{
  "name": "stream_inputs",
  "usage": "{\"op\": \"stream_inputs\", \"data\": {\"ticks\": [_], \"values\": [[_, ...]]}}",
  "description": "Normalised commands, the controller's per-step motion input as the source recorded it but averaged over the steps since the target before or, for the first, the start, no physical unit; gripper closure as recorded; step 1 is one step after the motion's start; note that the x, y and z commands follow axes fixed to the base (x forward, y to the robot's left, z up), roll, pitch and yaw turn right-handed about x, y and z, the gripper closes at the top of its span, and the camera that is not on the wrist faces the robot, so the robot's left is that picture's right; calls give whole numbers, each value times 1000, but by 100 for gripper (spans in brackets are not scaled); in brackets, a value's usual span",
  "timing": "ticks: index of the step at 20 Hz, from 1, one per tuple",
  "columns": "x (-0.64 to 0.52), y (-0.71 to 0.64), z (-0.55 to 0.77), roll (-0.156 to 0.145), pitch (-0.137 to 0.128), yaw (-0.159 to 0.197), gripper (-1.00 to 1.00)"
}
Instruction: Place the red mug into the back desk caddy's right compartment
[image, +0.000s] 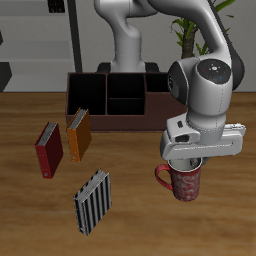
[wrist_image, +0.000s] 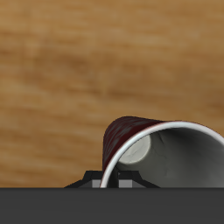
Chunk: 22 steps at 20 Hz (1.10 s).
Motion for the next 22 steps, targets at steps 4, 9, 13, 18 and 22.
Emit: {"op": "stream_inputs", "data": {"ticks": [4, 9, 13, 18, 22], "values": [[-179, -82, 416, -12, -43, 14, 100], [-355, -357, 852, -58, -80, -14, 100], [-352, -289, 569, -41, -55, 2, 100], [-447, -401, 612, -36, -35, 1, 100], [-383, -516, 637, -65, -74, -5, 100]]}}
